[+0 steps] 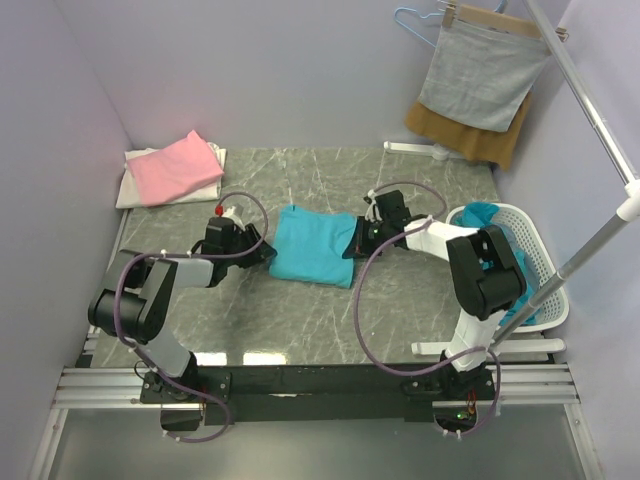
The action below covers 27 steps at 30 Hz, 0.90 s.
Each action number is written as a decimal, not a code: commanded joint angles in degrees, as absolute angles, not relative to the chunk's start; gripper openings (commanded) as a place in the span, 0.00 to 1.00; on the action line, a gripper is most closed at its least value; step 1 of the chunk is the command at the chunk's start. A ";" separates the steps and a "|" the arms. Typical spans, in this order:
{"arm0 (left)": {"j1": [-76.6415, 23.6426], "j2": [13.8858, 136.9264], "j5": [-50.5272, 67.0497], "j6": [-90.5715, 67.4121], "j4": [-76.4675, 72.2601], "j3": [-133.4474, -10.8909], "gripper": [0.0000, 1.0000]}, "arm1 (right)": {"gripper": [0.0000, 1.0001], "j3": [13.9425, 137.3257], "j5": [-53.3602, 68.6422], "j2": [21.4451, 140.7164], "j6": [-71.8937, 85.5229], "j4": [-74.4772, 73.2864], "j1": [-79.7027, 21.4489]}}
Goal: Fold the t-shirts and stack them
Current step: Fold the long partially folded tshirt into a neat square, then put the neatly folded tshirt into the corner of the board with the left arm
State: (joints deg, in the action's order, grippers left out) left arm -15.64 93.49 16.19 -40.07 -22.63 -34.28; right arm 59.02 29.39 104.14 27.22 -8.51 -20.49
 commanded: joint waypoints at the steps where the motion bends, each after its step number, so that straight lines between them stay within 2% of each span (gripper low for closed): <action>1: -15.82 92.81 15.02 -38.32 -19.51 -33.22 0.51 | 0.22 56.25 27.17 98.79 27.42 -7.12 -20.92; 3: -16.08 92.20 14.94 -37.97 -19.51 -33.22 0.57 | 0.36 55.46 24.45 97.04 26.46 -8.08 -20.83; 4: -16.17 91.76 13.64 -37.88 -19.25 -33.31 0.76 | 0.39 55.37 22.95 96.16 26.02 -9.57 -20.83; 6: -16.17 90.62 12.31 -36.83 -17.50 -34.10 0.93 | 0.46 54.93 19.96 93.18 25.23 -10.37 -20.83; 7: -16.17 90.44 11.70 -36.22 -16.62 -34.54 0.99 | 0.47 54.84 17.08 92.21 25.05 -11.33 -20.92; 14: -16.08 97.98 15.37 -31.99 -12.74 -40.78 0.99 | 0.48 54.67 13.01 89.12 25.66 -12.66 -20.74; 21: -16.52 104.76 27.66 -31.12 -16.35 -43.50 0.99 | 0.48 54.58 15.29 93.86 27.77 -10.02 -20.48; 27: -18.63 108.27 33.83 -30.59 -19.25 -43.15 0.99 | 0.48 55.11 16.35 98.69 28.39 -9.58 -20.30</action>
State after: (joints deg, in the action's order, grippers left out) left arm -16.43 103.09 27.42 -32.12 -25.28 -45.25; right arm 54.74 15.94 95.72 27.44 -10.83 -20.47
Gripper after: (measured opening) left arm 0.992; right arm 0.481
